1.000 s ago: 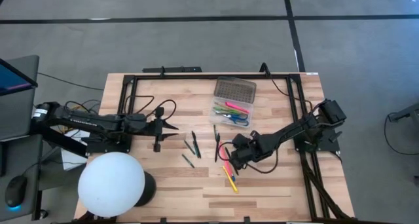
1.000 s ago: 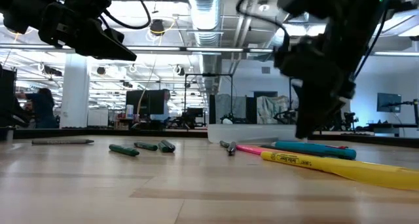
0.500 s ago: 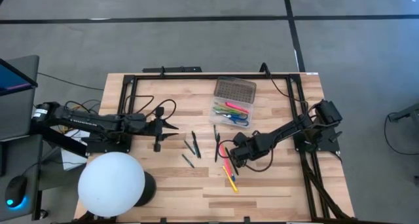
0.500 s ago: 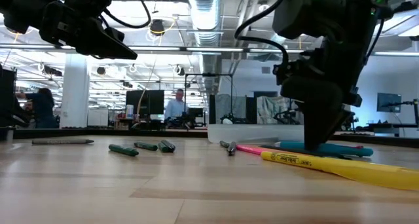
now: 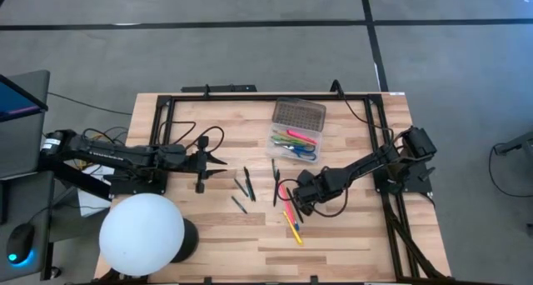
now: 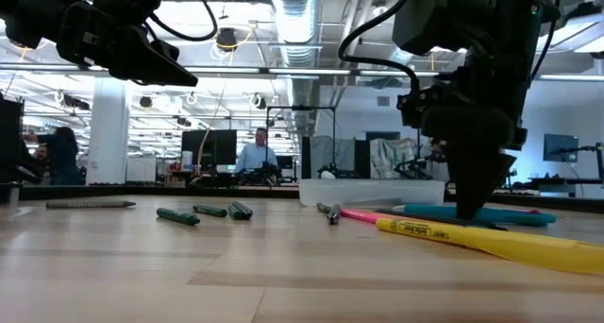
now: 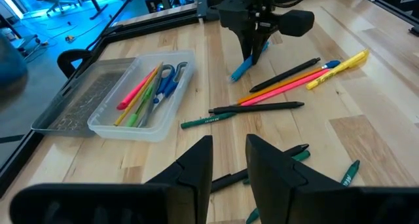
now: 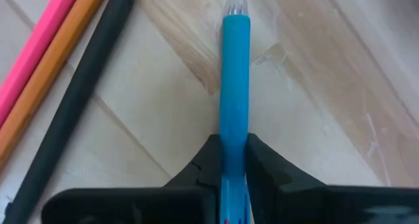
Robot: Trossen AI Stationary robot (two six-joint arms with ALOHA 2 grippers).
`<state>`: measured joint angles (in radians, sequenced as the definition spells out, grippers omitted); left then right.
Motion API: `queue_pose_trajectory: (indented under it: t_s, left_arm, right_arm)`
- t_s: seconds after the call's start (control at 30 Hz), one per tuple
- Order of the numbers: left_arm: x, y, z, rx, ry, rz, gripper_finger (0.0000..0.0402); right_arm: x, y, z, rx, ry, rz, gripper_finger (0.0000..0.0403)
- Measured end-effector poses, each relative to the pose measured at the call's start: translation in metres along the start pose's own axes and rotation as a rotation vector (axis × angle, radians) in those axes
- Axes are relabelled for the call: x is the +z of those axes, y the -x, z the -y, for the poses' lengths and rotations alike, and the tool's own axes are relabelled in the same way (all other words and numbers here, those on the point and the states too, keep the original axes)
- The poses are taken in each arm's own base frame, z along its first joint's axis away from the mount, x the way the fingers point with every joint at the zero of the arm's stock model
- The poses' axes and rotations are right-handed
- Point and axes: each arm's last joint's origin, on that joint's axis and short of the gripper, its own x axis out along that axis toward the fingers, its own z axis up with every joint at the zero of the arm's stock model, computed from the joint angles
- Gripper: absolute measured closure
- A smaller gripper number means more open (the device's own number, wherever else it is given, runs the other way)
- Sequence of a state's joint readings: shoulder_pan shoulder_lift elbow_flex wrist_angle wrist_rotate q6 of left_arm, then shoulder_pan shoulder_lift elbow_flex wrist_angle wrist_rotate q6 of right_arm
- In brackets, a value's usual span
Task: Pick & place school supplies into a supply box
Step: Put the blue pen into the black supply box
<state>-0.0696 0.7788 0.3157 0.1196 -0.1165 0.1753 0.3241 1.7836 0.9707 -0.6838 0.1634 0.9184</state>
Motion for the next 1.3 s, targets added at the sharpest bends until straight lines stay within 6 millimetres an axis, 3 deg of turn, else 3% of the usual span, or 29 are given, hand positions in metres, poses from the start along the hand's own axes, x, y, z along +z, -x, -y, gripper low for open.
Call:
queue_pose_trajectory:
  t_s: [0.33, 0.73, 1.3]
  left_arm:
    - [0.0000, 0.0000, 0.0000, 0.000, 0.000, 0.000, 0.0315]
    - [-0.0001, 0.0000, 0.0000, -0.001, 0.000, -0.001, 0.0315]
    - [-0.0001, 0.0000, 0.0000, -0.001, 0.000, -0.001, 0.0315]
  right_arm:
    - [-0.0030, -0.0002, -0.0031, 0.002, 0.205, 0.011, 0.0365]
    - [-0.0035, -0.0006, -0.0031, 0.002, 0.197, 0.008, 0.0341]
    - [-0.0036, -0.0009, -0.0031, 0.004, 0.206, 0.004, 0.0341]
